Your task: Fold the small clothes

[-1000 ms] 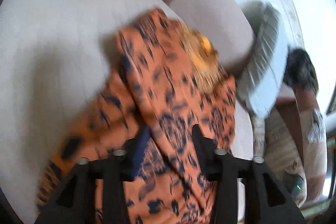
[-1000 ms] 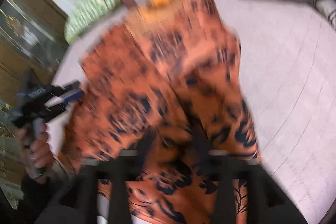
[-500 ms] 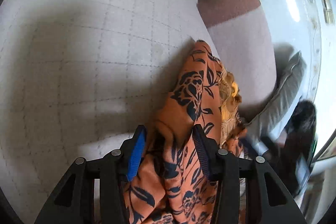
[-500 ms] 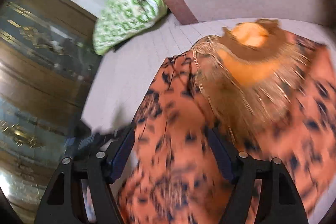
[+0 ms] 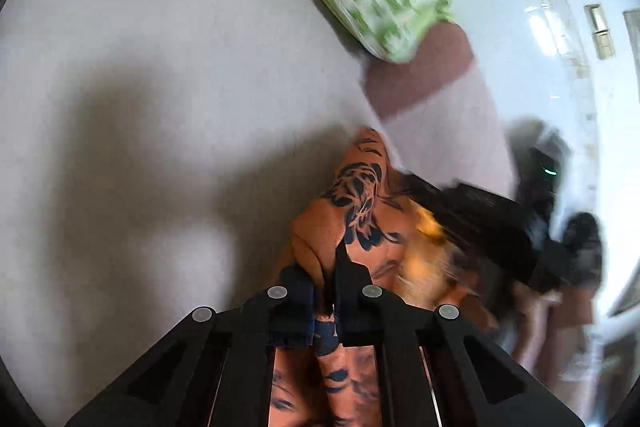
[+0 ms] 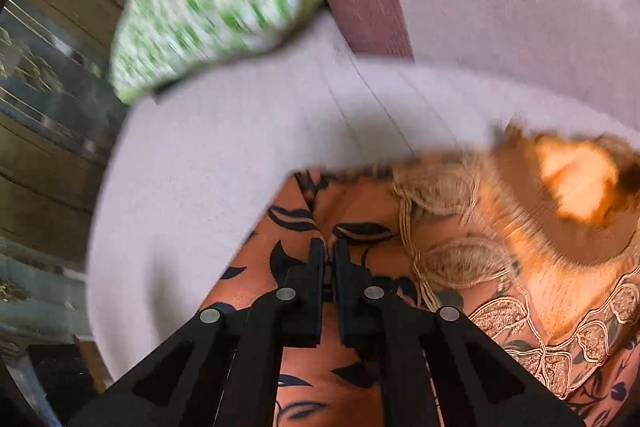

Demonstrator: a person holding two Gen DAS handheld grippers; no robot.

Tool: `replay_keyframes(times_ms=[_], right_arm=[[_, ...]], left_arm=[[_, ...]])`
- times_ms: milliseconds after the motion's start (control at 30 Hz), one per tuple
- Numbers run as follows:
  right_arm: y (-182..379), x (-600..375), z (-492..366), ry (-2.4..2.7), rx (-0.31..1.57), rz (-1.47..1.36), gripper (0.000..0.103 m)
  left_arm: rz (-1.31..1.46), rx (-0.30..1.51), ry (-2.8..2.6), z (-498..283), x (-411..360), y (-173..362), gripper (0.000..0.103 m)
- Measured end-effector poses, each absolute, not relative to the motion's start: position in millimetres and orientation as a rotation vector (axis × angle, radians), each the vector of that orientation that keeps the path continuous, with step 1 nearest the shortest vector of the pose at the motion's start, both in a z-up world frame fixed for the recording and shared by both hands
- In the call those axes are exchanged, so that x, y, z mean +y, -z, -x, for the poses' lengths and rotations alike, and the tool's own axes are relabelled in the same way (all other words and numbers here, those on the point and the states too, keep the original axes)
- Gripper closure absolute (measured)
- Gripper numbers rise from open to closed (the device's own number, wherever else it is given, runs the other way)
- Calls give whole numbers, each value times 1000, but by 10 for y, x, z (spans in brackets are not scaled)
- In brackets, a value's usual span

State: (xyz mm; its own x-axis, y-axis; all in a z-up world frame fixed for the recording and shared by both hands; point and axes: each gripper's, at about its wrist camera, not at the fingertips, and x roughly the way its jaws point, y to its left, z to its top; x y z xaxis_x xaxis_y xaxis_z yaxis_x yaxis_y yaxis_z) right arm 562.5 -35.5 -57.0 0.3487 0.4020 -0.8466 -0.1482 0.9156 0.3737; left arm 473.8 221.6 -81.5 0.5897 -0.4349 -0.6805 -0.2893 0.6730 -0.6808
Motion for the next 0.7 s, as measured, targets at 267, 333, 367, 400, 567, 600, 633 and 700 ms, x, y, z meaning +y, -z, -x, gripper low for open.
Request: replay_keyframes(times_ms=[267, 333, 367, 400, 567, 600, 633, 700], right_arm=[[448, -627, -4988, -397, 1164, -301, 79], [185, -903, -4485, -405, 1079, -279, 43], [111, -1079, -4204, -392, 1058, -277, 32], [73, -1219, -3995, -383, 1047, -280, 32], [320, -1947, -2954, -247, 1052, -316, 32], [467, -2066, -2801, -233, 1082, -342, 33], [641, -2163, -2649, -220, 1112, -362, 36], [972, -2345, -2410, -161, 1171, -401, 51]], left_arm=[[875, 1066, -19, -4708, 2418, 931, 70], [812, 1013, -3, -4565, 2383, 692, 51], [783, 996, 5, -4449, 2341, 586, 51], [747, 981, 24, -4375, 2279, 487, 51], [480, 976, 215, -3838, 1553, 48, 51], [440, 987, 232, -3735, 1412, 54, 51], [398, 1000, 241, -3655, 1266, 90, 51], [314, 1052, 253, -3323, 1020, 261, 51]])
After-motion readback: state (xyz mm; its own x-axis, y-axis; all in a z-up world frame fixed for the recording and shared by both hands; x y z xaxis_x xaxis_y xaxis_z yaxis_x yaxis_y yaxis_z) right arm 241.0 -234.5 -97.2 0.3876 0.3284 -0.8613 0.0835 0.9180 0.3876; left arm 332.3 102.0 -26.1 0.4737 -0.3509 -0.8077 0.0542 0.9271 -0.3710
